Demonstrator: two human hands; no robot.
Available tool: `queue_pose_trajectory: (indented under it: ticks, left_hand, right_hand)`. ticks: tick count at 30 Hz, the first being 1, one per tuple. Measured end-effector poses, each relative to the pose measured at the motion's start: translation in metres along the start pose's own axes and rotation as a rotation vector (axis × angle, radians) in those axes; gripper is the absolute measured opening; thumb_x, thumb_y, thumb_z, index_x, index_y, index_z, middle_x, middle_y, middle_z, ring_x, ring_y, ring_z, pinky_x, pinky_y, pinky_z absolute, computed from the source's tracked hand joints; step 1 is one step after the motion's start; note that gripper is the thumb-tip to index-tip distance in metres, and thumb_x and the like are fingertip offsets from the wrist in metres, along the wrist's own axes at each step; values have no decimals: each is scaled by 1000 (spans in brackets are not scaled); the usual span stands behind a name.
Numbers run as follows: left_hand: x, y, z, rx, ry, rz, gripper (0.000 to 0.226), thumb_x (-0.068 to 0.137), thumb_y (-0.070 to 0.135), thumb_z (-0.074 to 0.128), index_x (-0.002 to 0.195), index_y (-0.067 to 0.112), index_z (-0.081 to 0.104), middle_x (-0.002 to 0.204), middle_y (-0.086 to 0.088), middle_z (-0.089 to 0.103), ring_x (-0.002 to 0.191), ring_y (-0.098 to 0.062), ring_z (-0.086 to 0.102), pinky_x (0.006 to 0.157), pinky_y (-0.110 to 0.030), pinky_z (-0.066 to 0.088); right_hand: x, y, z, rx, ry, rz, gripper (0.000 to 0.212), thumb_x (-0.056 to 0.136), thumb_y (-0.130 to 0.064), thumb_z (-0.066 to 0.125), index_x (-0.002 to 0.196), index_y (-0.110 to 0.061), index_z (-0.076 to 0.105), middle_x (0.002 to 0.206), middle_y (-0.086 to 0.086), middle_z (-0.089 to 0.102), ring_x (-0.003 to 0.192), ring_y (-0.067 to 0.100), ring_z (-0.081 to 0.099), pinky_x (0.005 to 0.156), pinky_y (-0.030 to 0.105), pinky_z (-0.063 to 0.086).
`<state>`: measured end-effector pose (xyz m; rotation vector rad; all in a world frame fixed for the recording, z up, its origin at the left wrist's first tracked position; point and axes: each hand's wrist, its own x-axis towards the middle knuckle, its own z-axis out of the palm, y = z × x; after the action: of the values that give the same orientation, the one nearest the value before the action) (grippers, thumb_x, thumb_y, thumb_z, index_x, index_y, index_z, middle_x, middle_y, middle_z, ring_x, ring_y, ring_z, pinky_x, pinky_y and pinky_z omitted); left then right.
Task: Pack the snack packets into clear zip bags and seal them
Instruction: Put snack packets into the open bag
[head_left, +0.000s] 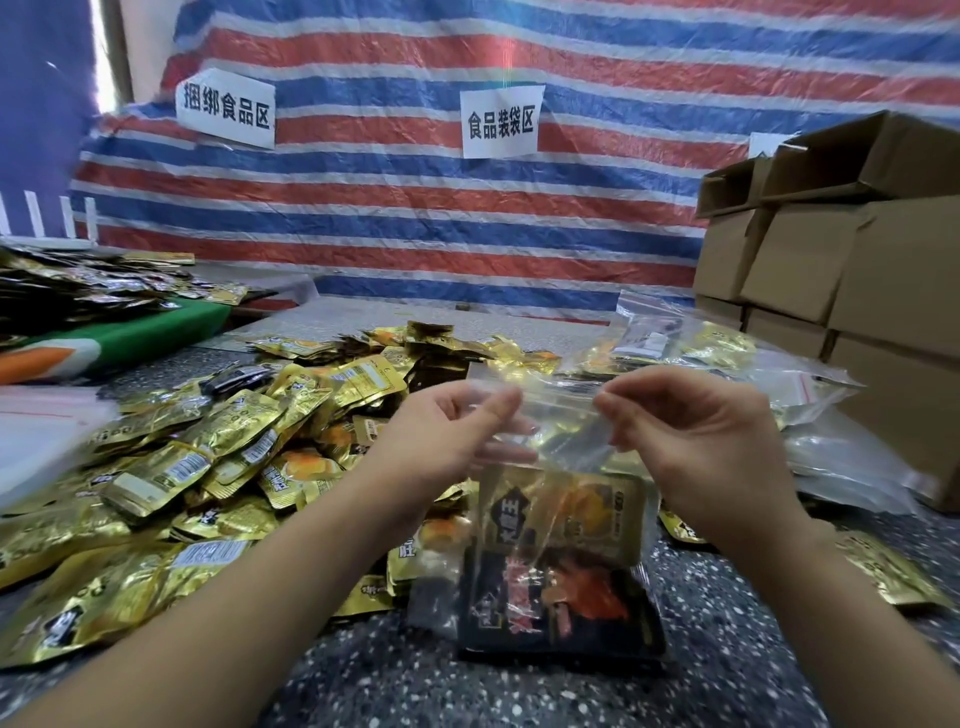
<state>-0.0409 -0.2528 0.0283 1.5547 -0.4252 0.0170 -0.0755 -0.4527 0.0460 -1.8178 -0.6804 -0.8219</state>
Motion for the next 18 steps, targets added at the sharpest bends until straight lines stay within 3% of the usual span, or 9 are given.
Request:
queue_pose_trajectory:
  ticks: [4,7,10,14,16,18]
  left_hand:
    - [-3,4,1,-125,-18,53,31,80,38,60,91,12,72,89,-9,76,68,-21,72,64,-33,56]
    - [-2,9,-2,-223,10,103,26,81,38,61,84,17,75,88,-10,76,65,-20,71,74,-39,53]
    - [0,7,0,-197,49,92,25,92,33,55,88,14,71,88,-9,77,65,-19,72,64,-34,56]
    - [1,2,2,-187,83,20,26,96,30,52,94,10,68,92,-9,77,71,-23,74,55,-25,57]
    - [3,0,-1,-187,91,-3,28,97,31,51,96,9,68,92,-10,77,75,-27,74,56,-26,58]
    - [4,-1,-3,-172,94,-31,34,98,35,48,100,7,67,91,-11,76,77,-29,74,56,-25,58]
  right_hand:
    - [-1,-5,1,194,98,72,5,73,-24,75,77,-22,77,71,-3,73,58,7,66,57,15,53]
    - [3,-6,-1,338,154,151,13,70,-31,78,80,-24,77,73,-1,73,63,9,66,60,19,55]
    - [5,1,0,225,186,198,20,69,-36,78,85,-24,74,82,-3,74,74,9,69,66,19,55]
    - [6,14,-1,82,155,428,51,64,-55,75,105,-26,66,99,-5,72,84,12,72,67,26,59]
    - [7,19,-2,186,91,597,53,65,-45,78,110,-19,62,97,1,73,75,17,73,64,29,59]
    - [6,23,-2,290,91,699,41,73,-26,79,109,-11,63,83,4,75,65,16,70,59,28,57]
